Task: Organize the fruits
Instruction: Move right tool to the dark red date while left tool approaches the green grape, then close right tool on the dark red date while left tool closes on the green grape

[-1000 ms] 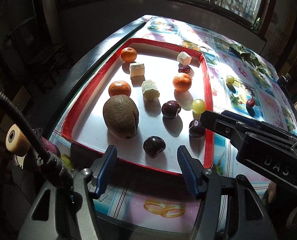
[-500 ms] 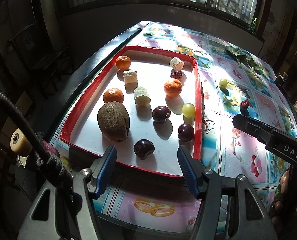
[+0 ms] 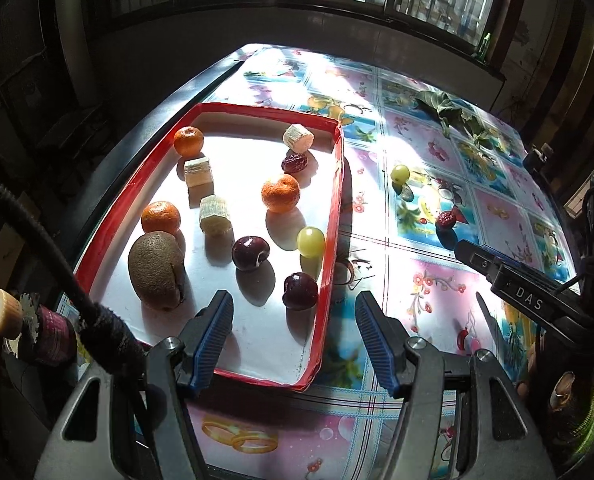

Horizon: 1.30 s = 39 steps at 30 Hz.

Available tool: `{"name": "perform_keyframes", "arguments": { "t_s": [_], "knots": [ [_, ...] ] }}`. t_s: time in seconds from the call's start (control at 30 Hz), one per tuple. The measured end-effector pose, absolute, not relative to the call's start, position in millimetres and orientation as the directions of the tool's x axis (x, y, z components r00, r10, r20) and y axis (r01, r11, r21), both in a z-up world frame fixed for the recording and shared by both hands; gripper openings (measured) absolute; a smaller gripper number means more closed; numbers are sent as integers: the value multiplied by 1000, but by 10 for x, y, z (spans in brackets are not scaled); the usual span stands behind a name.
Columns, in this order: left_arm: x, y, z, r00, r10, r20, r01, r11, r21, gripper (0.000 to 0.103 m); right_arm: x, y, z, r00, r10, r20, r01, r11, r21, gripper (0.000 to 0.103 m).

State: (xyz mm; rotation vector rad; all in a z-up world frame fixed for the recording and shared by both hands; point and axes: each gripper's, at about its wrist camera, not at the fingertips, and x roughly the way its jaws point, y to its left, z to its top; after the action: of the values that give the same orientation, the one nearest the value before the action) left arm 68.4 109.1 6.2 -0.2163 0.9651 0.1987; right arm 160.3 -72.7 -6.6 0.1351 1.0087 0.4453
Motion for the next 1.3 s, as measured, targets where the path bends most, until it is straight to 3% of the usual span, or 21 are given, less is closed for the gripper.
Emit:
{"name": "perform_keyframes", "arguments": {
  "t_s": [0.3, 0.4, 0.97, 1.17, 1.2, 1.3],
  "knots": [
    [1226, 903, 159, 565, 22, -825, -216, 969, -122, 64, 2115, -555, -285, 481, 305, -822, -289, 940, 180, 46],
    [1449, 803, 138, 561, 24, -828, -201, 974, -108, 65, 2123, -449, -339, 493, 272, -826, -324, 939, 116, 33],
    [2622, 263, -470, 448, 42, -893, -145, 989, -27, 65, 1698, -1311, -86, 500, 395, -771, -207, 919, 336, 33],
    [2698, 247, -524, 452, 45, -891, -152, 988, -27, 41, 1639, -1402, -27, 513, 400, -759, -198, 916, 349, 33],
    [2705, 247, -517, 454, 42, -890, -152, 988, -31, 26, 1634, -1411, -23, 515, 398, -760, -195, 917, 348, 33],
    [2699, 269, -501, 446, 12, -895, -148, 987, -60, 22, 1605, -1435, -6, 515, 402, -757, -187, 915, 358, 33]
  ]
}}
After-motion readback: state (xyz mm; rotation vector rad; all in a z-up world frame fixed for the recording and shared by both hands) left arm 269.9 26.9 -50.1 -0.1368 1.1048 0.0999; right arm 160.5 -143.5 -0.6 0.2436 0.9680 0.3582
